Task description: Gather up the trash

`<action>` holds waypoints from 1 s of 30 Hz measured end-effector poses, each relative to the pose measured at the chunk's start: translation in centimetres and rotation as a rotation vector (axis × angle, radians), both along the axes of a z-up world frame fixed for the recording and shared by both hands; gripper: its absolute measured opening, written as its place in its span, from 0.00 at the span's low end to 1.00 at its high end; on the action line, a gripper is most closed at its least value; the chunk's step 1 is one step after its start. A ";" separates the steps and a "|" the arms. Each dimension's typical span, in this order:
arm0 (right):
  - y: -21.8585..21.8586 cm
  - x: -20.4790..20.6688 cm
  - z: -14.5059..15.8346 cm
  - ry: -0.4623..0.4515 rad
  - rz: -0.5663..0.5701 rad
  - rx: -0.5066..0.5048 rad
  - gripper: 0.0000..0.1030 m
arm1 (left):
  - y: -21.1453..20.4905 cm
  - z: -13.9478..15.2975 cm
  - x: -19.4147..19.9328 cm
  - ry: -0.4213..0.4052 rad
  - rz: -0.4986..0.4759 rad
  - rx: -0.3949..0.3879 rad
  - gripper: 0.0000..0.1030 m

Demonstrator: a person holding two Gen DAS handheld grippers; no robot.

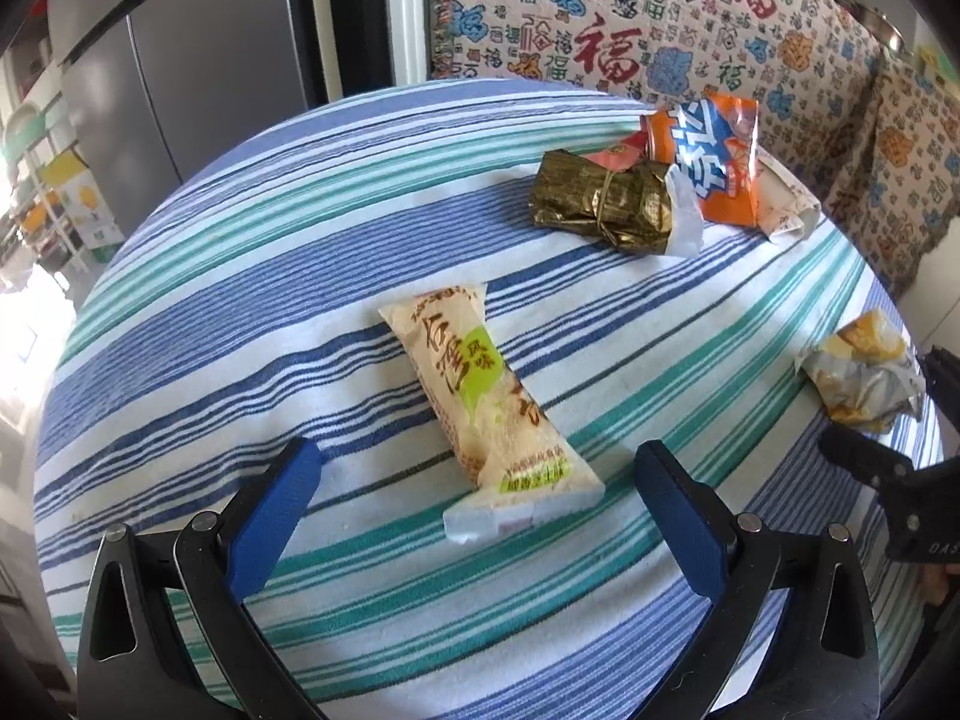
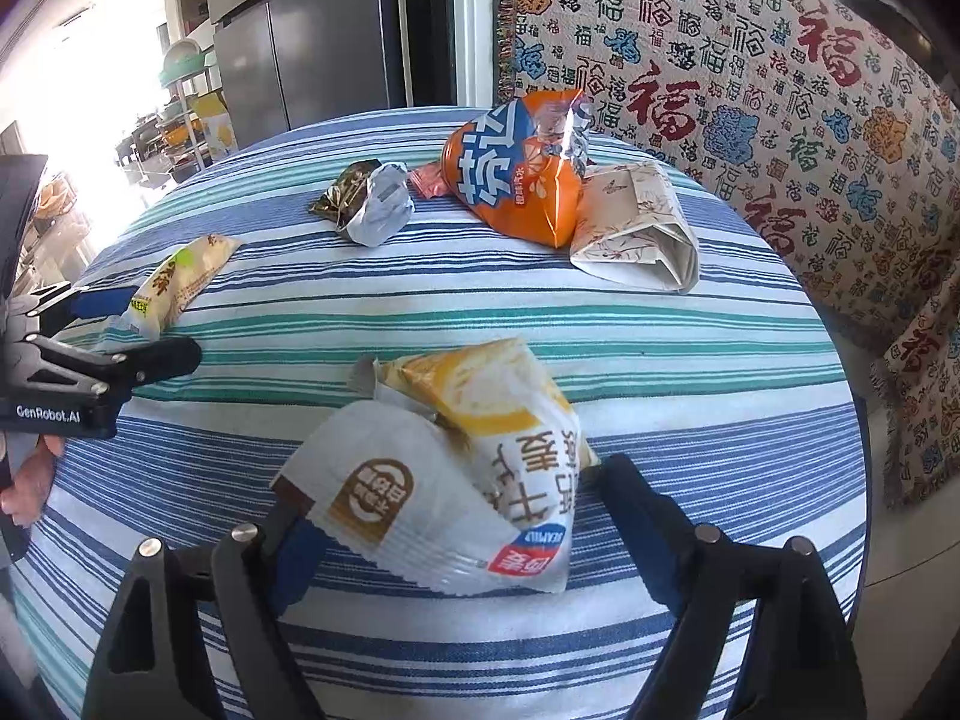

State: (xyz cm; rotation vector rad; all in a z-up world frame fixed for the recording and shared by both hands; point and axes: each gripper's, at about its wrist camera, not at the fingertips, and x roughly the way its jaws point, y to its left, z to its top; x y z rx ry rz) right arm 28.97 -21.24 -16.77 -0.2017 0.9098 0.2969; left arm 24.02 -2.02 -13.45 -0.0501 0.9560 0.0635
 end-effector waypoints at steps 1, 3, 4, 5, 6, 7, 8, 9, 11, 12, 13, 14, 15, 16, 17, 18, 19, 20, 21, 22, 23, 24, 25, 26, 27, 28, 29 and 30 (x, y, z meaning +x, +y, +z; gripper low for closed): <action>-0.1 0.1 0.0 0.002 0.008 0.000 0.87 | 0.2 0.0 0.3 -0.001 0.004 -0.001 1.00; -0.2 0.1 0.0 0.002 0.020 0.001 0.88 | 0.2 -0.1 0.7 0.006 0.001 0.022 1.00; -0.2 0.0 0.0 -0.001 0.023 0.001 0.88 | 0.4 -0.1 0.8 0.003 -0.007 0.023 1.00; -0.2 0.0 0.0 -0.002 0.024 0.003 0.88 | 0.4 -0.1 0.8 0.002 -0.013 0.023 1.00; -0.3 0.0 0.1 -0.002 0.024 0.004 0.88 | 0.5 -0.1 0.9 0.001 -0.018 0.024 1.00; -0.3 0.0 0.1 0.001 0.027 0.000 0.88 | 0.6 -0.1 0.9 0.000 -0.023 0.025 1.00; -0.3 0.0 0.1 0.002 0.027 0.000 0.88 | 0.7 -0.1 0.9 0.000 -0.027 0.025 1.00; -0.4 0.0 0.1 0.002 0.027 0.000 0.88 | 0.8 -0.1 1.0 0.000 -0.030 0.024 1.00; -0.5 0.0 0.1 0.002 0.027 -0.001 0.88 | 0.8 -0.1 0.9 0.001 -0.032 0.026 1.00; -0.5 0.0 0.1 0.002 0.025 -0.003 0.88 | 0.8 0.0 0.8 -0.004 -0.031 0.029 0.98; -0.5 0.0 0.2 0.006 0.023 -0.005 0.88 | 0.8 0.1 0.5 -0.021 -0.035 0.028 0.88; -0.5 0.1 0.2 0.010 0.017 -0.005 0.87 | 0.8 0.3 0.3 -0.034 -0.042 0.027 0.83; -0.6 0.1 0.3 0.015 0.014 -0.001 0.87 | 0.9 0.4 0.2 -0.043 -0.045 0.027 0.74; -0.7 0.1 0.4 0.016 0.013 0.007 0.87 | 0.9 0.6 0.1 -0.050 -0.049 0.021 0.65; -0.8 0.0 0.4 0.014 0.011 0.019 0.87 | 1.0 0.7 0.1 -0.057 -0.053 0.018 0.59; -0.9 0.0 0.5 0.014 0.010 0.029 0.85 | 1.1 0.7 0.0 -0.061 -0.055 0.018 0.46; -0.8 0.0 0.6 0.001 -0.004 0.004 0.72 | 1.1 0.8 0.1 -0.064 -0.058 0.014 0.43; -0.8 0.1 0.7 0.005 0.007 0.001 0.58 | 1.2 0.8 0.0 -0.064 -0.061 0.011 0.43; -0.8 0.1 0.8 0.009 0.013 0.006 0.52 | 1.2 0.8 0.0 -0.065 -0.063 0.009 0.40; -0.8 0.1 0.9 0.018 0.014 0.018 0.44 | 1.1 0.9 -0.1 -0.069 -0.060 0.019 0.29; -0.9 0.1 1.0 0.025 0.011 0.032 0.40 | 1.0 1.0 -0.2 -0.073 -0.057 0.025 0.28; -1.0 0.0 1.0 0.024 0.004 0.037 0.39 | 1.0 1.0 -0.3 -0.076 -0.058 0.021 0.26; -1.0 -0.2 1.1 0.015 0.000 0.029 0.37 | 1.0 1.0 -0.4 -0.079 -0.062 0.009 0.25; -1.0 -0.4 1.3 0.004 -0.002 0.021 0.37 | 0.9 1.0 -0.6 -0.083 -0.064 -0.003 0.25; -1.0 -0.6 1.5 -0.007 -0.005 0.019 0.36 | 0.7 1.1 -0.8 -0.089 -0.070 -0.011 0.24; -1.2 -0.8 1.7 -0.010 -0.006 0.024 0.36 | 0.5 1.1 -1.0 -0.093 -0.078 -0.014 0.24; -1.4 -1.0 1.9 -0.015 -0.010 0.028 0.36 | 0.3 1.2 -1.1 -0.098 -0.086 -0.014 0.24; -1.7 -1.2 2.1 -0.024 -0.016 0.031 0.35 | -0.1 1.3 -1.3 -0.104 -0.093 -0.011 0.24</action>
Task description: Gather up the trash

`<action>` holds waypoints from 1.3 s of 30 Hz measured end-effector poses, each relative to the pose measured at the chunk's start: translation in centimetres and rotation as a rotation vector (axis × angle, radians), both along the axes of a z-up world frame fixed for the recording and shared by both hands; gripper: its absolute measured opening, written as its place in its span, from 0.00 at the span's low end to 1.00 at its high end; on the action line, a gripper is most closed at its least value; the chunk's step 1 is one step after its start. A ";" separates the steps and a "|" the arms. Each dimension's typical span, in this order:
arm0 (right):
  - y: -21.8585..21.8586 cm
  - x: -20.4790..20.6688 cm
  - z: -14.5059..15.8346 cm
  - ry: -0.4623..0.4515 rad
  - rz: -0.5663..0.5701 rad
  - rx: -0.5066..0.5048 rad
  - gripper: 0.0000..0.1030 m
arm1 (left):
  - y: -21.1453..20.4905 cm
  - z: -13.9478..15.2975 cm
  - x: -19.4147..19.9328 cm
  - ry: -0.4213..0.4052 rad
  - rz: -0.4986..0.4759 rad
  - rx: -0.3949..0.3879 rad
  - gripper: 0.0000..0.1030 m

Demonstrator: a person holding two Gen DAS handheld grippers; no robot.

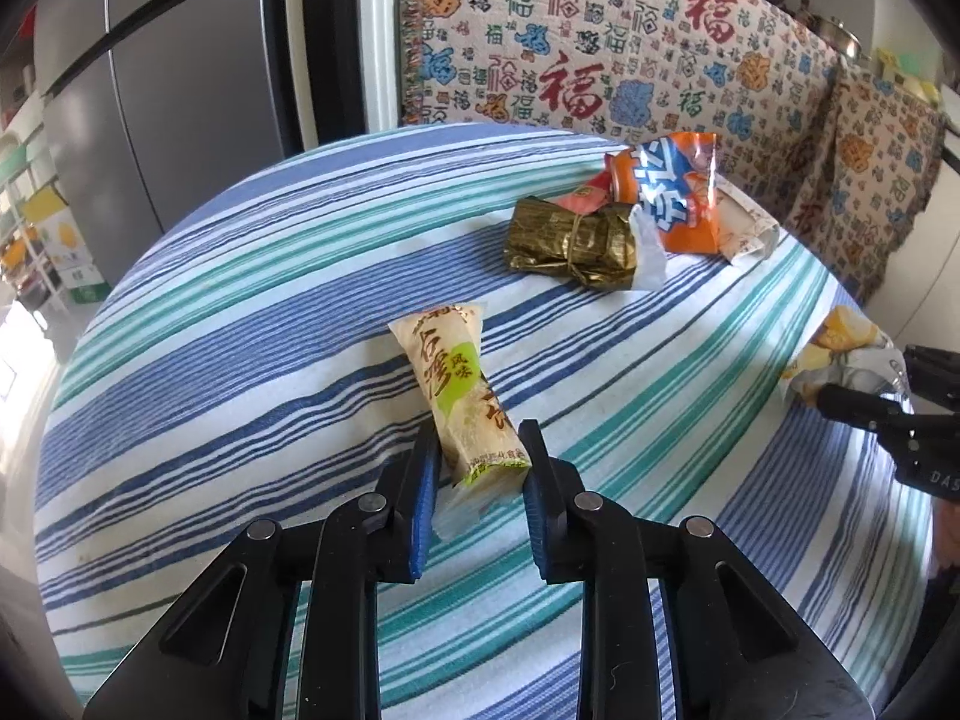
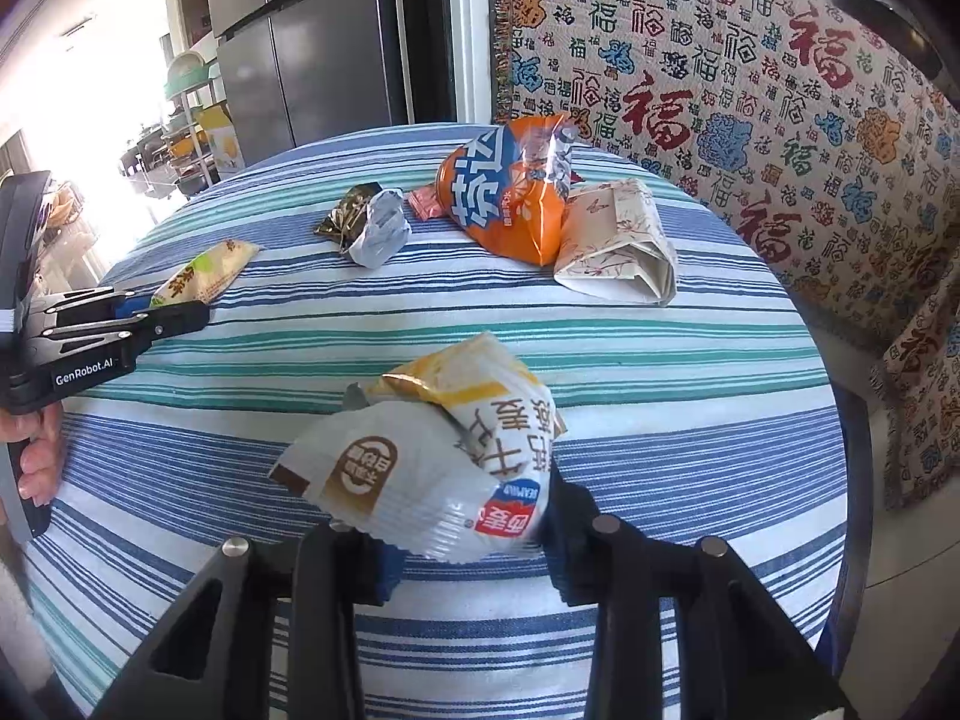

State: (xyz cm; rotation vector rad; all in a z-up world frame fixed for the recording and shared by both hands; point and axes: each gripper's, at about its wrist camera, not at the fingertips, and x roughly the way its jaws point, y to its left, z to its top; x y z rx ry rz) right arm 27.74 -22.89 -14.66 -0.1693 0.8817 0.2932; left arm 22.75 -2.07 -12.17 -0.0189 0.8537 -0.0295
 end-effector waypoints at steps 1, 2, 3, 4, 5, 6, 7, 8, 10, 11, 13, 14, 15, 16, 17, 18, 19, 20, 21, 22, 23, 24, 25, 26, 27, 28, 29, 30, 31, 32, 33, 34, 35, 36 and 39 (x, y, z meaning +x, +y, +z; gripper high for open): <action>-0.2 -0.2 0.3 -0.008 -0.004 0.003 0.35 | -0.4 0.1 -0.3 -0.004 -0.007 -0.001 0.24; -0.5 -0.4 0.5 -0.012 -0.004 0.007 0.35 | -0.8 0.2 -0.5 -0.006 -0.017 -0.005 0.24; -0.7 -0.6 0.7 -0.016 -0.007 0.008 0.35 | -1.2 0.2 -0.7 -0.008 -0.028 -0.008 0.24; -0.9 -0.7 0.8 -0.020 -0.014 0.009 0.35 | -1.6 0.3 -0.8 -0.011 -0.039 -0.005 0.24; -1.2 -0.8 0.8 -0.021 -0.020 0.010 0.35 | -2.1 0.3 -0.9 -0.015 -0.048 -0.002 0.24; -1.5 -0.9 0.8 -0.022 -0.026 0.011 0.35 | -2.6 0.3 -0.9 -0.017 -0.060 -0.004 0.23; -1.8 -1.0 0.8 -0.022 -0.033 0.011 0.35 | -3.1 0.4 -1.1 -0.017 -0.071 -0.007 0.23; -2.1 -1.2 0.8 -0.024 -0.042 0.010 0.35 | -3.6 0.4 -1.2 -0.018 -0.082 -0.008 0.23; -2.8 -1.4 0.9 -0.025 -0.055 0.013 0.35 | -4.5 0.5 -1.2 -0.020 -0.103 -0.008 0.23; -3.2 -1.5 0.9 -0.025 -0.062 0.015 0.35 | -4.9 0.5 -1.2 -0.021 -0.111 -0.009 0.23; -3.8 -1.8 1.0 -0.025 -0.074 0.016 0.35 | -5.6 0.6 -1.2 -0.022 -0.126 -0.019 0.23; -4.0 -2.0 1.0 -0.026 -0.079 0.016 0.35 | -5.8 0.7 -1.3 -0.023 -0.132 -0.025 0.23; -4.3 -2.1 1.1 -0.028 -0.084 0.016 0.35 | -6.1 0.8 -1.3 -0.025 -0.137 -0.032 0.23; -4.6 -2.2 1.1 -0.030 -0.088 0.016 0.35 | -6.4 1.0 -1.4 -0.027 -0.142 -0.037 0.23; -4.8 -2.3 1.2 -0.032 -0.093 0.016 0.35 | -6.6 1.1 -1.4 -0.028 -0.148 -0.041 0.23; -5.2 -2.4 1.4 -0.035 -0.099 0.017 0.35 | -6.9 1.2 -1.4 -0.030 -0.152 -0.045 0.23; -5.5 -2.5 1.5 -0.039 -0.105 0.018 0.35 | -7.2 1.3 -1.4 -0.033 -0.156 -0.049 0.23; -5.9 -2.6 1.6 -0.040 -0.111 0.019 0.35 | -7.4 1.4 -1.4 -0.033 -0.163 -0.054 0.23; -6.2 -2.7 1.7 -0.043 -0.117 0.020 0.35 | -7.7 1.5 -1.4 -0.034 -0.169 -0.058 0.23; -6.6 -2.8 1.8 -0.046 -0.124 0.020 0.35 | -8.1 1.6 -1.4 -0.035 -0.176 -0.059 0.23; -6.9 -3.0 1.9 -0.047 -0.130 0.021 0.35 | -8.5 1.6 -1.5 -0.035 -0.184 -0.058 0.23; -7.3 -3.1 2.1 -0.049 -0.138 0.023 0.35 | -9.0 1.7 -1.5 -0.035 -0.194 -0.056 0.23; -7.6 -3.4 2.2 -0.052 -0.145 0.024 0.35 | -9.7 1.8 -1.6 -0.036 -0.203 -0.054 0.23; -8.1 -3.7 2.3 -0.054 -0.152 0.026 0.35 | -10.1 1.9 -1.6 -0.037 -0.214 -0.052 0.23; -8.5 -3.9 2.4 -0.056 -0.159 0.028 0.35 | -10.7 2.0 -1.6 -0.037 -0.226 -0.051 0.23; -9.0 -4.1 2.6 -0.058 -0.168 0.028 0.35 | -11.5 2.1 -1.7 -0.037 -0.239 -0.049 0.23; -9.4 -4.4 2.7 -0.061 -0.176 0.029 0.35 | -12.2 2.2 -1.7 -0.039 -0.253 -0.046 0.23; -9.9 -4.6 2.8 -0.063 -0.185 0.031 0.35 | -13.0 2.3 -1.7 -0.041 -0.267 -0.043 0.23; -10.4 -4.9 2.9 -0.066 -0.195 0.033 0.35 | -13.7 2.5 -1.7 -0.042 -0.282 -0.040 0.23; -10.4 -4.9 2.9 -0.066 -0.195 0.033 0.35 | -14.6 2.7 -1.8 -0.044 -0.296 -0.038 0.23; -10.9 -5.1 3.1 -0.069 -0.205 0.034 0.35 | -15.3 2.8 -1.8 -0.047 -0.310 -0.037 0.23; -11.4 -5.3 3.3 -0.072 -0.214 0.035 0.35 | -16.0 3.0 -1.8 -0.049 -0.322 -0.037 0.23; -12.5 -5.8 3.6 -0.078 -0.236 0.038 0.35 | -16.7 3.1 -1.8 -0.050 -0.334 -0.039 0.23; -13.0 -6.1 3.7 -0.081 -0.246 0.039 0.35 | -17.4 3.2 -1.9 -0.052 -0.345 -0.039 0.23; -14.8 -7.1 4.1 -0.091 -0.281 0.043 0.35 | -19.4 3.5 -2.0 -0.053 -0.377 -0.044 0.23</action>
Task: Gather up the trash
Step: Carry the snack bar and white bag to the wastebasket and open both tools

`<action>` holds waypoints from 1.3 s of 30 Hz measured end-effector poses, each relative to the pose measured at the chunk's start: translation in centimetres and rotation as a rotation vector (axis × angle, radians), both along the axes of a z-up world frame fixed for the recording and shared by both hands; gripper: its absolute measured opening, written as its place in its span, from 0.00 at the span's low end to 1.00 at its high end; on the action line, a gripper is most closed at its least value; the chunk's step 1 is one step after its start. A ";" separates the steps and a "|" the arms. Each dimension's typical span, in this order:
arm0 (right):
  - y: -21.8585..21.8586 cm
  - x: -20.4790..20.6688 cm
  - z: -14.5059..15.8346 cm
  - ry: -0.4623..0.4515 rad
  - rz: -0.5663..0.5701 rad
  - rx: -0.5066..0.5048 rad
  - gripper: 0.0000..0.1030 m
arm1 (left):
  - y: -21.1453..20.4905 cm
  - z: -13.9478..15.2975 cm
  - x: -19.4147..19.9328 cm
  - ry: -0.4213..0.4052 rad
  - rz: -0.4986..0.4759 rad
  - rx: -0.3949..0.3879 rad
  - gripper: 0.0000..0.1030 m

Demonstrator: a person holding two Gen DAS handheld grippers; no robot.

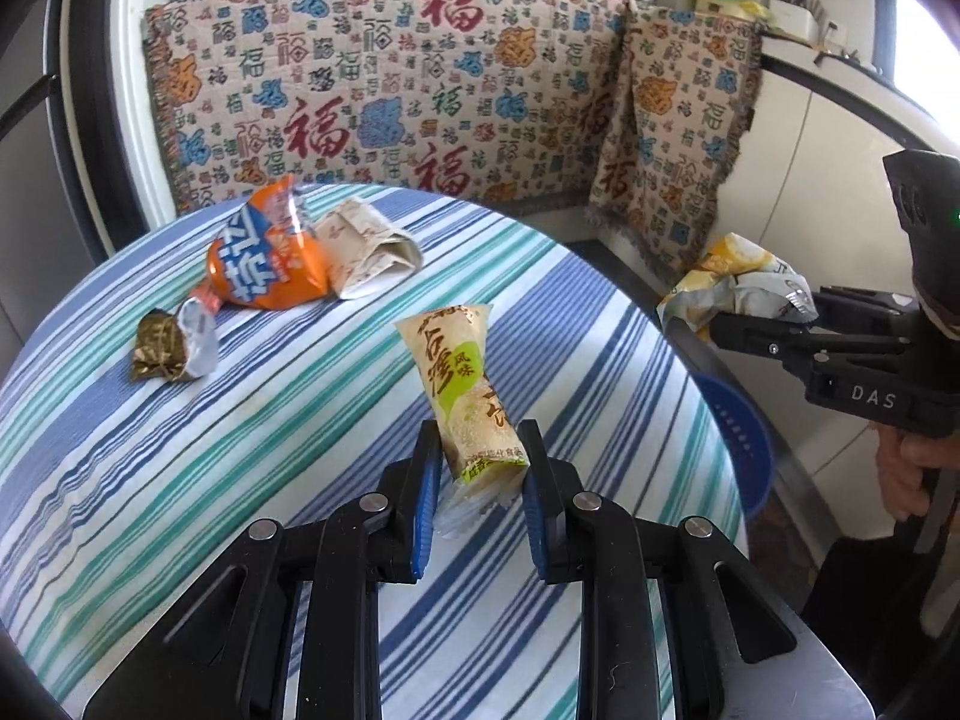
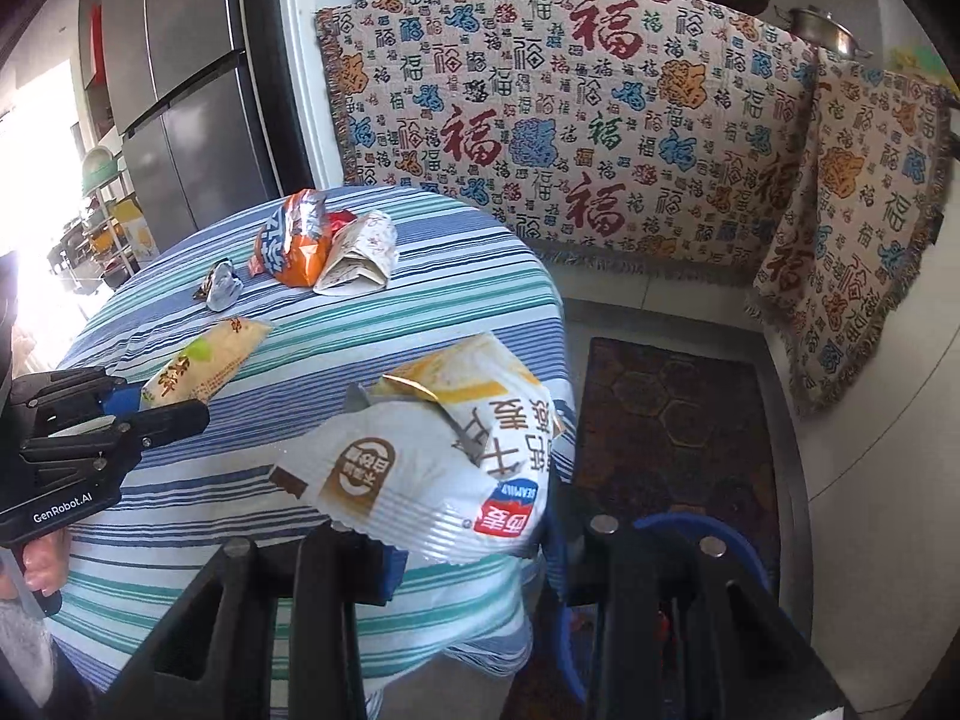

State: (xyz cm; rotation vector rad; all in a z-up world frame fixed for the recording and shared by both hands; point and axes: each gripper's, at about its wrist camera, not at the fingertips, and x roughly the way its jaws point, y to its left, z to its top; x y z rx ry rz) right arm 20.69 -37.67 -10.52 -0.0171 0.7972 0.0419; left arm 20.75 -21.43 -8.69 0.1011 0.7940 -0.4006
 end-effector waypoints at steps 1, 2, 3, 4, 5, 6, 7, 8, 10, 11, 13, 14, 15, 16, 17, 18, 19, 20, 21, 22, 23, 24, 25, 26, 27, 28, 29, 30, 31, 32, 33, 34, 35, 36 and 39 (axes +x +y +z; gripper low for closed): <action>-0.6 -0.3 0.1 -0.003 -0.012 0.001 0.35 | -0.7 0.1 -0.1 -0.001 -0.011 -0.001 0.23; -1.2 -0.6 0.3 -0.005 -0.023 0.003 0.35 | -1.4 0.2 -0.1 -0.002 -0.022 -0.002 0.23; -1.9 -0.9 0.4 -0.007 -0.037 0.005 0.35 | -2.0 0.3 -0.1 -0.001 -0.033 -0.006 0.23; -2.6 -1.2 0.6 -0.010 -0.051 0.008 0.35 | -2.7 0.3 -0.2 0.000 -0.044 -0.010 0.23; -3.3 -1.6 0.7 -0.014 -0.066 0.010 0.35 | -3.4 0.4 -0.2 0.000 -0.056 -0.014 0.23; -4.0 -1.9 0.8 -0.016 -0.079 0.013 0.35 | -4.1 0.6 -0.2 0.000 -0.068 -0.017 0.23; -4.8 -2.2 0.9 -0.019 -0.094 0.014 0.35 | -4.8 0.6 -0.2 0.000 -0.079 -0.020 0.23; -5.5 -2.5 1.0 -0.022 -0.110 0.015 0.35 | -5.6 0.7 -0.2 0.001 -0.092 -0.023 0.23; -7.0 -3.2 1.1 -0.023 -0.140 0.019 0.35 | -7.1 0.9 -0.1 0.003 -0.117 -0.029 0.23; -7.8 -3.6 1.1 -0.023 -0.157 0.022 0.35 | -7.8 0.9 -0.1 0.005 -0.130 -0.033 0.23; -9.2 -4.2 1.0 -0.021 -0.185 0.023 0.35 | -9.4 0.9 -0.1 0.007 -0.156 -0.039 0.23; -9.9 -4.5 0.9 -0.019 -0.199 0.023 0.35 | -10.2 1.0 -0.1 0.008 -0.171 -0.041 0.23; -9.9 -4.5 0.9 -0.019 -0.199 0.023 0.35 | -11.0 1.0 -0.1 0.009 -0.184 -0.042 0.23; -11.3 -5.2 0.8 -0.015 -0.226 0.023 0.35 | -11.8 1.0 -0.1 0.009 -0.198 -0.043 0.23; -11.9 -5.5 0.6 -0.011 -0.238 0.022 0.35 | -12.6 0.9 -0.2 0.011 -0.211 -0.043 0.23; -12.4 -5.7 0.5 -0.008 -0.249 0.021 0.35 | -13.4 0.9 -0.2 0.013 -0.225 -0.042 0.23; -13.0 -5.9 0.4 -0.003 -0.261 0.021 0.35 | -14.2 0.8 -0.2 0.016 -0.236 -0.043 0.23; -13.0 -5.9 0.4 -0.003 -0.261 0.021 0.35 | -15.0 0.7 -0.2 0.020 -0.248 -0.043 0.23; -14.2 -6.4 0.0 0.008 -0.283 0.018 0.35 | -15.8 0.6 -0.1 0.025 -0.259 -0.044 0.23; -14.7 -6.6 -0.2 0.015 -0.293 0.016 0.35 | -16.6 0.4 0.0 0.031 -0.271 -0.044 0.23; -15.2 -6.7 -0.4 0.021 -0.301 0.013 0.35 | -17.4 0.2 0.0 0.037 -0.283 -0.043 0.23; -15.8 -6.8 -0.6 0.030 -0.310 0.011 0.35 | -18.2 0.1 0.1 0.041 -0.295 -0.041 0.23; -16.4 -7.0 -0.8 0.037 -0.319 0.009 0.35 | -19.0 -0.1 0.0 0.044 -0.308 -0.037 0.23; -16.9 -7.1 -1.0 0.043 -0.327 0.008 0.35 | -19.6 -0.2 0.1 0.048 -0.321 -0.033 0.23; -17.4 -7.3 -1.2 0.050 -0.334 0.008 0.35 | -20.3 -0.4 0.1 0.051 -0.333 -0.030 0.23; -17.8 -7.4 -1.4 0.055 -0.340 0.008 0.35 | -20.8 -0.5 0.1 0.054 -0.342 -0.027 0.23; -18.3 -7.6 -1.6 0.062 -0.346 0.008 0.35 | -21.4 -0.6 0.3 0.057 -0.352 -0.023 0.23; -18.7 -7.7 -1.8 0.069 -0.352 0.008 0.35 | -21.9 -0.8 0.3 0.060 -0.360 -0.020 0.23; -19.1 -7.8 -2.0 0.075 -0.354 0.008 0.35 | -22.4 -1.0 0.5 0.064 -0.366 -0.018 0.23; -19.5 -8.0 -2.2 0.080 -0.356 0.006 0.35 | -22.9 -1.2 0.6 0.069 -0.372 -0.015 0.23; -19.8 -8.0 -2.4 0.086 -0.357 0.003 0.35 | -23.3 -1.4 0.7 0.073 -0.378 -0.012 0.23; -20.1 -8.1 -2.6 0.092 -0.356 0.001 0.35 | -23.6 -1.6 0.9 0.077 -0.384 -0.007 0.23; -20.4 -8.1 -2.8 0.098 -0.356 0.000 0.35 | -24.1 -1.9 1.0 0.080 -0.389 -0.001 0.23; -20.7 -8.2 -3.0 0.102 -0.356 0.000 0.35 | -24.5 -2.1 1.2 0.084 -0.395 0.004 0.23; -21.3 -8.2 -3.5 0.115 -0.352 -0.008 0.35 | -25.5 -2.9 1.5 0.093 -0.406 0.017 0.23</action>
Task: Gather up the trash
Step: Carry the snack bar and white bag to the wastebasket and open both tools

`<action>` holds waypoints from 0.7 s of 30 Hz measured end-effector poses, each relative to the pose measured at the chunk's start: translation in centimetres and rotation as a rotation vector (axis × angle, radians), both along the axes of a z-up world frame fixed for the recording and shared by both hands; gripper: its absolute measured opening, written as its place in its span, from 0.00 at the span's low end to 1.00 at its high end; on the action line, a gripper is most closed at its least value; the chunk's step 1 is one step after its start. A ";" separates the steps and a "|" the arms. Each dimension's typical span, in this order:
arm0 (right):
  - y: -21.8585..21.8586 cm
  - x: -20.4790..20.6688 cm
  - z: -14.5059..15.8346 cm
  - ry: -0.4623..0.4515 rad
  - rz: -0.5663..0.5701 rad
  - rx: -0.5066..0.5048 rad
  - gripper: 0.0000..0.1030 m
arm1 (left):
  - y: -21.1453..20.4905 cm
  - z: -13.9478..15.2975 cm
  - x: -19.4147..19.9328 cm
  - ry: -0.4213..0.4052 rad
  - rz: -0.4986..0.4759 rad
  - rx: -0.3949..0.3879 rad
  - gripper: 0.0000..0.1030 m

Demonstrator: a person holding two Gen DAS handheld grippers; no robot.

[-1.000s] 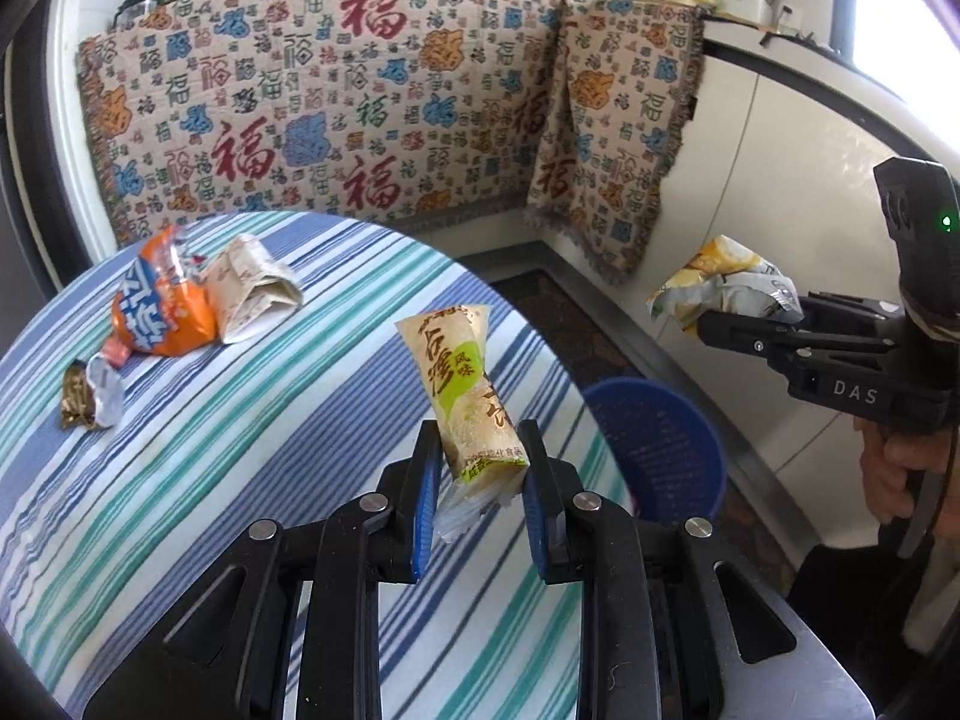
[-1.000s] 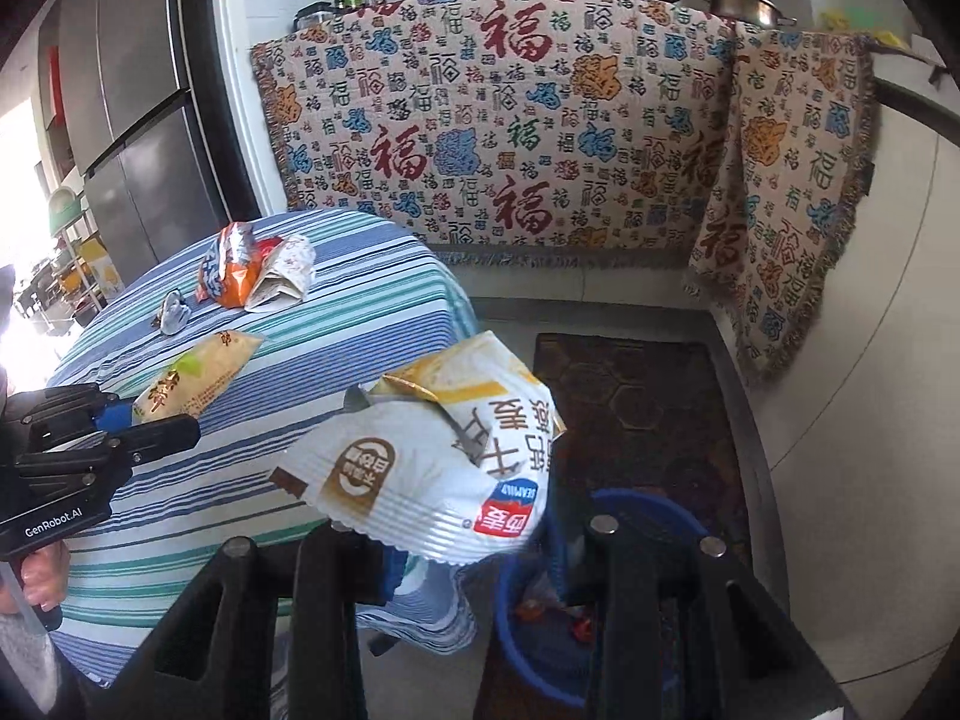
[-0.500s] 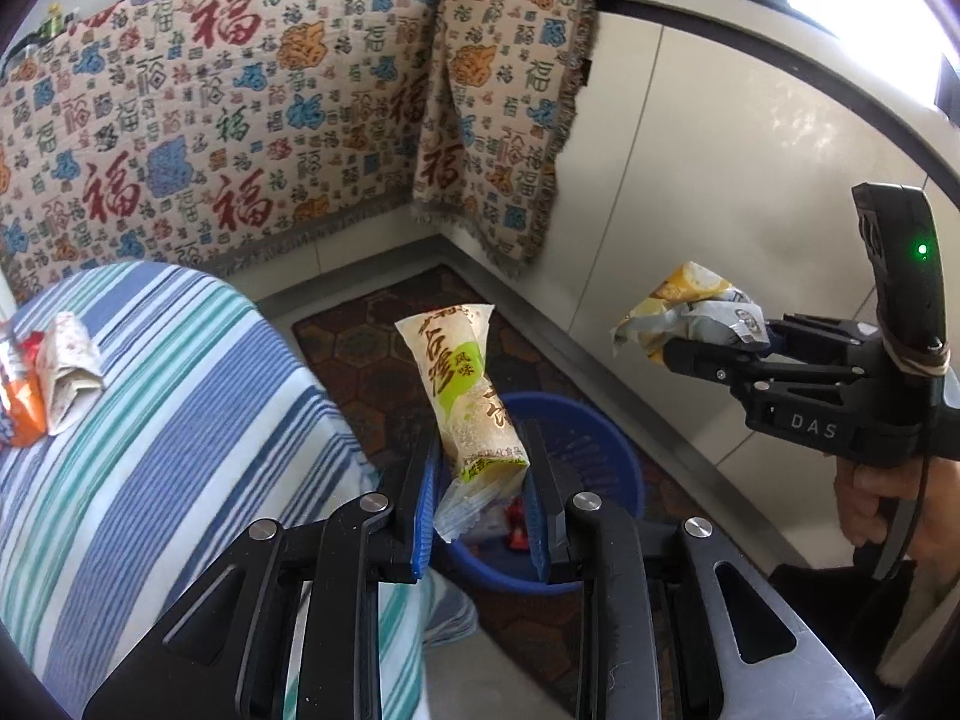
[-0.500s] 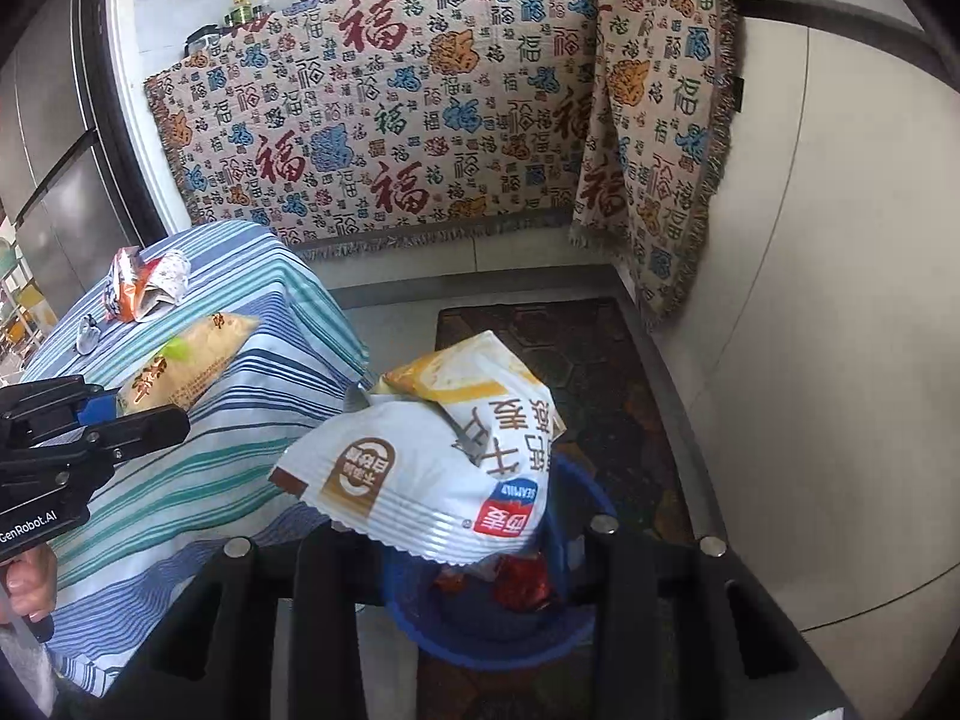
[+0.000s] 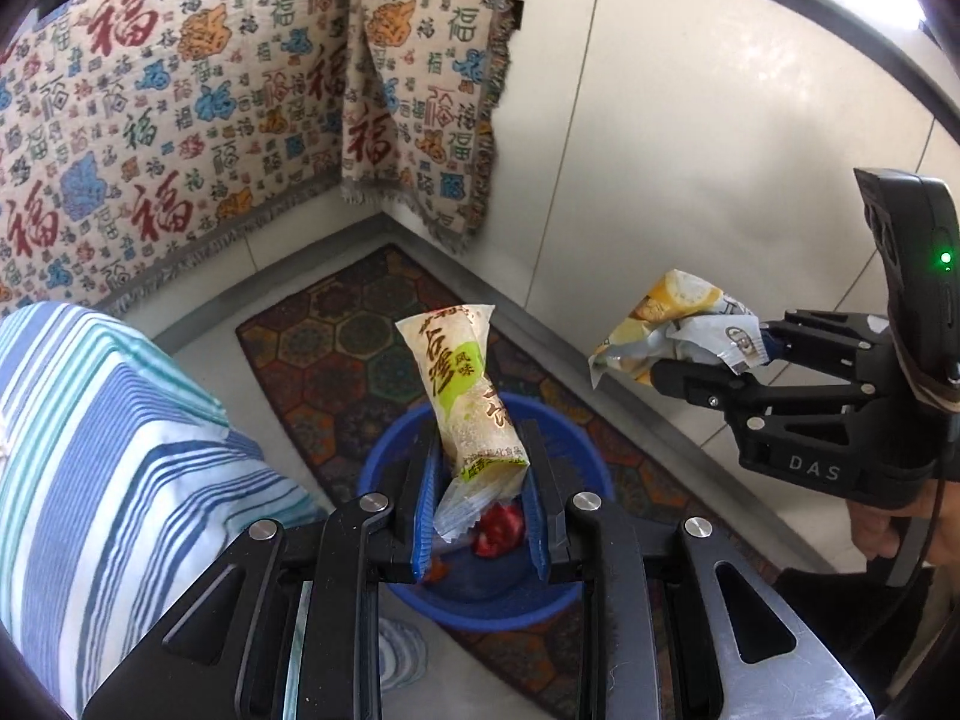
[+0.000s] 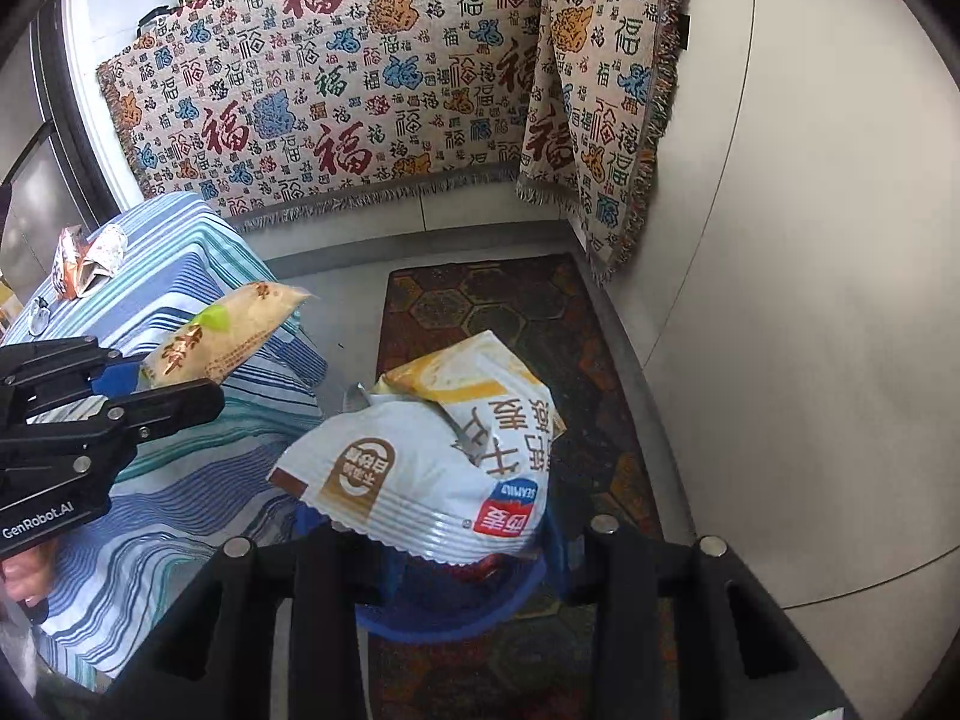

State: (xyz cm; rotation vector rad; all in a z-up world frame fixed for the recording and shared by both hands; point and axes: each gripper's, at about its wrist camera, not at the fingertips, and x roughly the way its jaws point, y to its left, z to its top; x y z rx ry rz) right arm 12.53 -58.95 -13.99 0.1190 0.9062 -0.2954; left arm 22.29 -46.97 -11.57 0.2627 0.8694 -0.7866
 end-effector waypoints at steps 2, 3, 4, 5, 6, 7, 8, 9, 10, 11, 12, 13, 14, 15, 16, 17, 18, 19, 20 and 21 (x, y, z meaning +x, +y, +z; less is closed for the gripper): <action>-0.4 0.1 -0.4 0.011 0.006 -0.002 0.35 | -0.5 -0.4 0.1 0.004 -0.005 0.006 0.23; -0.6 0.1 -0.6 0.016 0.010 -0.002 0.35 | -0.7 -0.6 0.3 0.005 -0.007 0.009 0.23; -0.7 0.2 -0.8 0.021 0.013 -0.001 0.35 | -0.9 -0.7 0.4 0.005 -0.009 0.012 0.23; -0.9 0.3 -0.9 0.025 0.015 0.000 0.35 | -1.1 -0.8 0.6 0.004 -0.009 0.014 0.23; -0.9 0.3 -1.1 0.028 0.018 0.001 0.35 | -1.2 -1.0 0.7 0.005 -0.010 0.016 0.23; -1.0 0.4 -1.3 0.032 0.021 0.001 0.36 | -1.3 -1.1 0.8 0.005 -0.011 0.017 0.23; -1.0 0.5 -1.4 0.035 0.024 0.001 0.36 | -1.3 -1.2 0.8 0.006 -0.013 0.018 0.24; -1.0 0.5 -1.5 0.036 0.026 0.001 0.36 | -1.4 -1.3 0.9 0.008 -0.016 0.016 0.24; -0.9 0.5 -1.6 0.037 0.028 -0.003 0.38 | -1.6 -1.4 1.0 0.008 -0.020 0.016 0.24; -0.9 0.6 -1.7 0.037 0.030 -0.007 0.38 | -1.7 -1.5 1.1 0.006 -0.022 0.019 0.24; -0.9 0.7 -1.8 0.038 0.029 -0.010 0.38 | -1.7 -1.6 1.2 0.004 -0.022 0.020 0.25; -0.9 0.8 -1.8 0.039 0.030 -0.009 0.40 | -1.7 -1.7 1.2 0.005 -0.023 0.019 0.27; -0.9 0.8 -1.8 0.039 0.029 -0.007 0.42 | -1.6 -1.8 1.3 0.010 -0.021 0.015 0.27; -0.9 0.9 -1.8 0.037 0.025 -0.006 0.44 | -1.5 -1.8 1.4 0.019 -0.020 0.010 0.30; -0.8 0.9 -1.7 0.029 0.024 -0.004 0.51 | -1.5 -1.9 1.6 0.029 -0.019 0.003 0.37; -0.8 0.8 -1.6 0.020 0.024 -0.006 0.56 | -1.3 -1.8 1.7 0.034 -0.016 -0.003 0.43; -0.7 0.8 -1.4 0.014 0.025 -0.010 0.57 | -1.3 -1.7 1.7 0.029 -0.009 -0.008 0.52; -0.7 0.8 -1.3 0.010 0.025 -0.011 0.57 | -1.1 -1.6 1.7 0.022 -0.006 -0.013 0.55; -0.7 0.8 -1.2 0.004 0.025 -0.010 0.57 | -1.1 -1.5 1.7 0.021 -0.006 -0.016 0.55; -0.7 0.8 -1.0 -0.001 0.023 -0.009 0.57 | -1.0 -1.5 1.7 0.023 -0.004 -0.019 0.55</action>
